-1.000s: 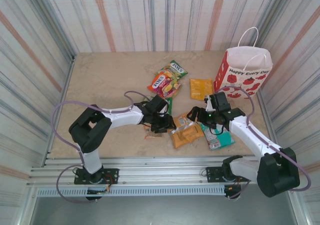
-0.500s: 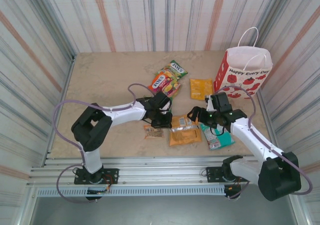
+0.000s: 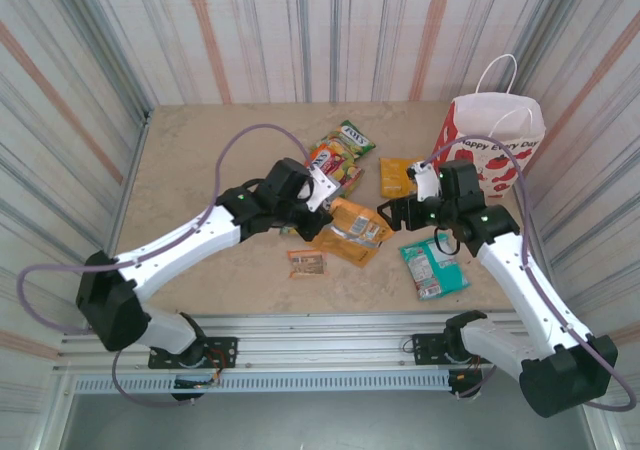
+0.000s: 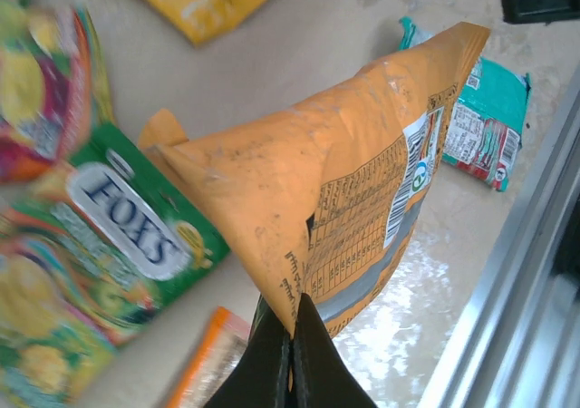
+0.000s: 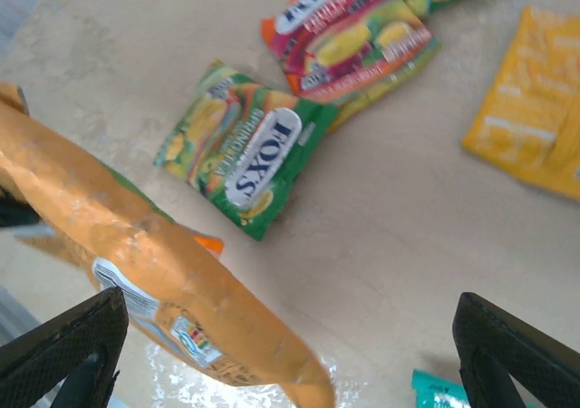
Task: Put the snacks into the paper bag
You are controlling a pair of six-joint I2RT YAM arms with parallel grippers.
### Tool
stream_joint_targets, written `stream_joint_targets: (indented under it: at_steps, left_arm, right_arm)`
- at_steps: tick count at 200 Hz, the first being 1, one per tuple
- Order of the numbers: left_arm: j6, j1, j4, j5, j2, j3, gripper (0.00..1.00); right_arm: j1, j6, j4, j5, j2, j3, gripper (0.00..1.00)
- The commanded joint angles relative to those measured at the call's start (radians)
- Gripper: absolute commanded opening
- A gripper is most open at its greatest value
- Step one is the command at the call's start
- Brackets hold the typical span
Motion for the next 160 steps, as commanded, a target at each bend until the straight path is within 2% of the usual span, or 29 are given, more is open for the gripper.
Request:
stream_joint_targets:
  at_steps: [1, 26, 49, 66, 104, 137, 160]
  left_arm:
    - [0.26, 0.032, 0.034, 0.006, -0.069, -0.031, 0.0]
    - [0.305, 0.068, 0.055, 0.054, -0.101, -0.024, 0.0]
    - [0.324, 0.074, 0.039, 0.052, -0.095, 0.003, 0.0]
    - [0.324, 0.074, 0.031, 0.069, -0.087, 0.022, 0.0]
    - [0.306, 0.074, 0.058, 0.107, -0.094, 0.032, 0.0]
    - [0.295, 0.074, 0.052, 0.115, -0.095, 0.043, 0.0]
    - [0.296, 0.074, 0.049, 0.099, -0.104, 0.046, 0.0]
  right_arm:
    - [0.007, -0.227, -0.1, -0.117, 0.0, 0.068, 0.92]
    - [0.052, -0.295, -0.132, -0.175, 0.044, 0.116, 0.9]
    - [0.102, -0.302, -0.14, -0.206, 0.09, 0.153, 0.88]
    - [0.156, -0.312, -0.137, -0.152, 0.124, 0.178, 0.88]
    - [0.236, -0.355, -0.123, -0.046, 0.209, 0.234, 0.75]
    - [0.252, -0.389, -0.11, -0.04, 0.253, 0.274, 0.54]
    - [0.252, -0.461, -0.126, -0.066, 0.253, 0.287, 0.26]
